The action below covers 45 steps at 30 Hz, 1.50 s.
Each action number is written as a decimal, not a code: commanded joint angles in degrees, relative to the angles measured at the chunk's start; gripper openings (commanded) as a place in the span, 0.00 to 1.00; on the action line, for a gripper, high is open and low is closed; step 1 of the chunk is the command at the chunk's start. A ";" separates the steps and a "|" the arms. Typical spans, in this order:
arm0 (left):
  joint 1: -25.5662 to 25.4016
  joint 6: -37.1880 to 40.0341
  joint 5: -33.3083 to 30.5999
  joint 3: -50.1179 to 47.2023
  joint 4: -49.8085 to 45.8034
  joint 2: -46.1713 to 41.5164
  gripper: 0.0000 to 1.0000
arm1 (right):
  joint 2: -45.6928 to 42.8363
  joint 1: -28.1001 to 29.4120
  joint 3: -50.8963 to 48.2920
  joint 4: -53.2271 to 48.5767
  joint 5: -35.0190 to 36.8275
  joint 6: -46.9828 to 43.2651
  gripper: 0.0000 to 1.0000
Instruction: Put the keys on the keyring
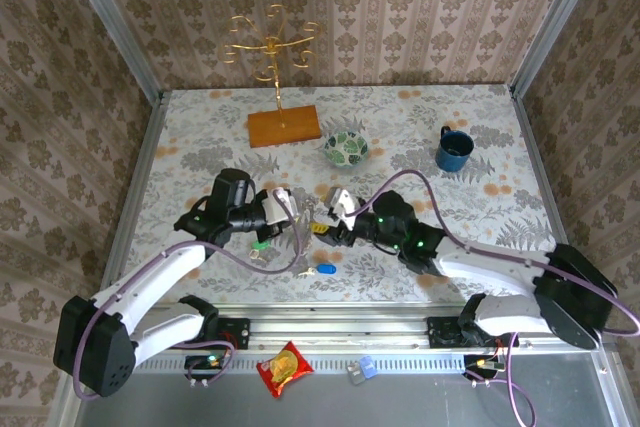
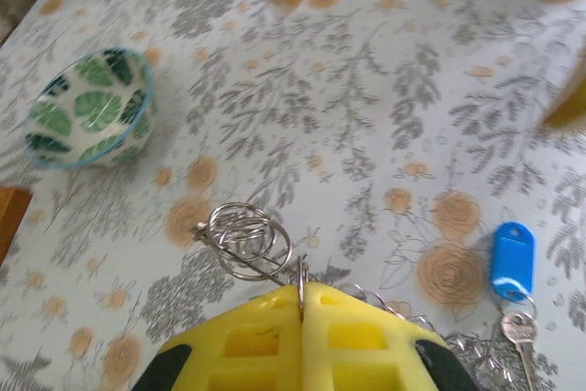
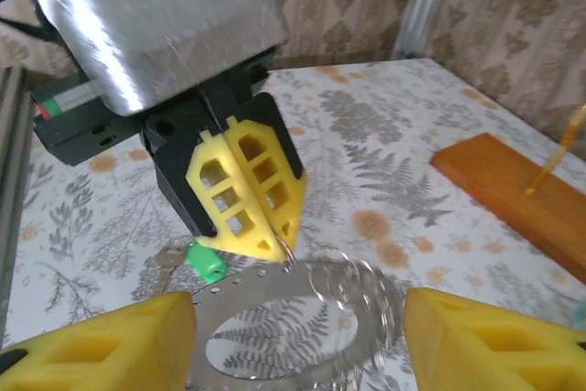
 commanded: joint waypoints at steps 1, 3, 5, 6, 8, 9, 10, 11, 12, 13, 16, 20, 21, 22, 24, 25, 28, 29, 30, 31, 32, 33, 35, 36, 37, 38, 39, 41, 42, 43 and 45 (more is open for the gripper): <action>-0.33 -9.30 -5.67 1.42 2.95 -2.60 0.00 | -2.65 -0.10 1.17 -12.11 10.69 7.68 0.69; -0.50 -12.11 -9.20 1.43 2.51 -3.48 0.00 | -3.90 -0.21 1.88 -17.27 14.91 11.17 0.69; -0.50 -15.95 -13.08 2.21 1.88 -4.05 0.00 | -5.54 -0.21 1.73 -19.90 14.73 12.34 0.69; -0.50 -18.01 -15.33 2.48 1.79 -4.34 0.00 | -6.36 -0.29 1.39 -20.15 14.67 13.48 0.69; -0.50 -21.31 -19.22 2.87 1.99 -4.77 0.00 | -7.89 -0.32 0.42 -20.09 15.58 18.31 0.70; -0.43 -23.02 -20.79 3.04 1.97 -4.93 0.00 | -8.56 -0.61 -0.24 -19.77 15.17 20.51 0.73; -0.42 -23.99 -21.69 3.12 1.98 -5.15 0.00 | -9.07 -1.06 -0.90 -19.28 13.66 21.90 0.75; -0.42 -24.39 -22.31 3.11 2.01 -5.47 0.00 | -9.31 -1.50 -1.42 -19.06 12.10 22.93 0.77; -0.34 -24.95 -23.03 3.13 2.03 -5.75 0.00 | -9.46 -1.92 -1.93 -19.09 10.99 24.07 0.78; -0.33 -25.36 -23.96 3.11 2.04 -5.99 0.00 | -9.38 -2.07 -2.10 -19.69 10.81 25.36 0.77; -0.09 -25.99 -26.52 3.39 1.43 -6.67 0.00 | -8.49 -2.29 -1.21 -24.07 9.73 26.61 0.68; 0.89 -27.25 -28.11 4.01 0.15 -7.84 0.00 | -5.46 -2.04 2.18 -31.54 6.38 27.28 0.62; 1.14 -27.69 -28.49 4.20 -0.25 -8.06 0.00 | -4.54 -1.73 3.07 -33.53 6.16 27.53 0.61; 1.38 -28.32 -29.14 4.40 -0.61 -8.39 0.00 | -3.66 -1.26 3.95 -35.25 6.32 27.62 0.61; 1.52 -29.02 -30.64 4.98 -1.81 -8.67 0.00 | -2.02 -0.24 5.22 -37.47 6.99 27.91 0.61; 1.60 -29.14 -31.26 5.36 -2.45 -8.84 0.00 | -1.38 0.27 5.59 -38.20 7.31 27.97 0.61; 1.61 -29.56 -33.78 5.83 -3.86 -10.11 0.00 | 1.11 3.07 6.56 -39.54 8.79 27.48 0.61; 1.61 -29.55 -34.44 6.03 -4.25 -10.70 0.00 | 2.23 4.04 7.07 -40.03 9.32 27.16 0.61; 1.61 -29.47 -34.93 6.19 -4.77 -11.19 0.00 | 3.39 4.86 7.66 -40.51 9.71 26.99 0.61; 1.61 -29.60 -35.58 6.37 -5.23 -11.64 0.00 | 4.65 5.42 8.20 -40.87 10.05 26.87 0.61; 1.61 -29.58 -36.31 6.55 -5.64 -12.15 0.00 | 6.02 6.02 8.91 -41.23 10.22 26.91 0.61; 1.65 -29.61 -37.23 6.65 -6.01 -12.60 0.00 | 7.40 6.65 9.60 -41.43 10.48 26.86 0.61; 1.61 -29.58 -39.29 6.73 -6.50 -13.53 0.00 | 10.57 7.82 11.00 -41.48 11.26 26.79 0.61; 1.61 -29.63 -40.53 6.71 -6.77 -14.01 0.00 | 12.21 8.18 11.54 -41.10 11.54 26.96 0.61; 1.61 -29.79 -41.46 6.76 -7.00 -14.41 0.00 | 13.29 8.23 11.91 -40.56 11.59 27.30 0.62; 1.60 -29.89 -42.63 6.60 -7.12 -14.84 0.00 | 14.36 8.24 12.16 -40.03 11.70 27.84 0.62; 1.62 -29.92 -43.34 6.49 -7.28 -15.27 0.00 | 15.91 8.24 12.54 -39.75 12.10 28.26 0.62; 1.61 -30.04 -43.90 6.26 -7.41 -15.95 0.00 | 18.44 8.24 13.84 -40.12 13.01 28.71 0.63; 1.61 -30.00 -44.11 6.23 -7.61 -16.20 0.00 | 19.89 8.23 14.38 -40.18 13.48 28.92 0.63; 1.61 -30.00 -44.15 6.30 -7.79 -16.34 0.00 | 20.86 8.23 14.72 -40.07 13.78 29.11 0.63; 1.60 -29.94 -44.34 6.47 -8.07 -16.51 0.00 | 22.72 8.23 15.61 -39.54 14.14 29.25 0.64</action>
